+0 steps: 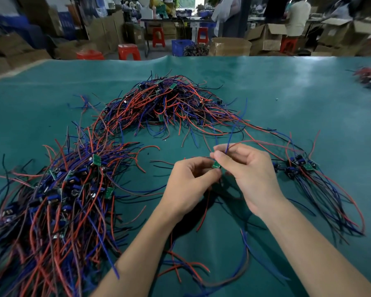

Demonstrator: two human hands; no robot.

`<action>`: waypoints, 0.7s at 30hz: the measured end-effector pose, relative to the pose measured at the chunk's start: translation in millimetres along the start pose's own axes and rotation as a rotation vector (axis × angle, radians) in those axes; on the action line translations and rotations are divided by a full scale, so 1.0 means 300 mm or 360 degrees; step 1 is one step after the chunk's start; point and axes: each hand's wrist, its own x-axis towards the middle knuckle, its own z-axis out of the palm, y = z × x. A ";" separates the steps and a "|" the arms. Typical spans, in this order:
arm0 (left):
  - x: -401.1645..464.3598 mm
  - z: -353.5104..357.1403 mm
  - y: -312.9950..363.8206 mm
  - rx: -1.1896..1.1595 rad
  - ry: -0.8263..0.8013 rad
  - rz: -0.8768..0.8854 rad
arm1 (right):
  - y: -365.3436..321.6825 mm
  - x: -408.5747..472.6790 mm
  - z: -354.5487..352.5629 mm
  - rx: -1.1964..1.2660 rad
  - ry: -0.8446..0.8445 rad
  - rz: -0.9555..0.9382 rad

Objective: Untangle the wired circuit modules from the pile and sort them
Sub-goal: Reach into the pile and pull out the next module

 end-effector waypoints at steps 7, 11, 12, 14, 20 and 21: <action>0.006 0.001 0.001 0.0192 0.0049 -0.0002 | -0.021 0.018 -0.045 0.0178 -0.0295 0.0113; 0.002 -0.002 0.002 0.0198 0.0021 0.0001 | -0.027 0.023 -0.046 0.0307 -0.0235 0.0183; 0.002 -0.003 0.001 0.0196 0.0023 0.0010 | -0.027 0.023 -0.045 0.0313 -0.0197 0.0193; 0.005 -0.005 -0.003 0.0206 0.0044 0.0050 | -0.026 0.025 -0.049 0.0315 -0.0132 0.0210; 0.006 -0.006 -0.006 0.0372 0.0053 0.0105 | -0.001 0.029 -0.046 -0.0083 0.0091 0.0012; 0.007 -0.006 -0.005 0.0387 0.0043 0.0103 | 0.003 0.033 -0.047 -0.0149 0.0147 -0.0037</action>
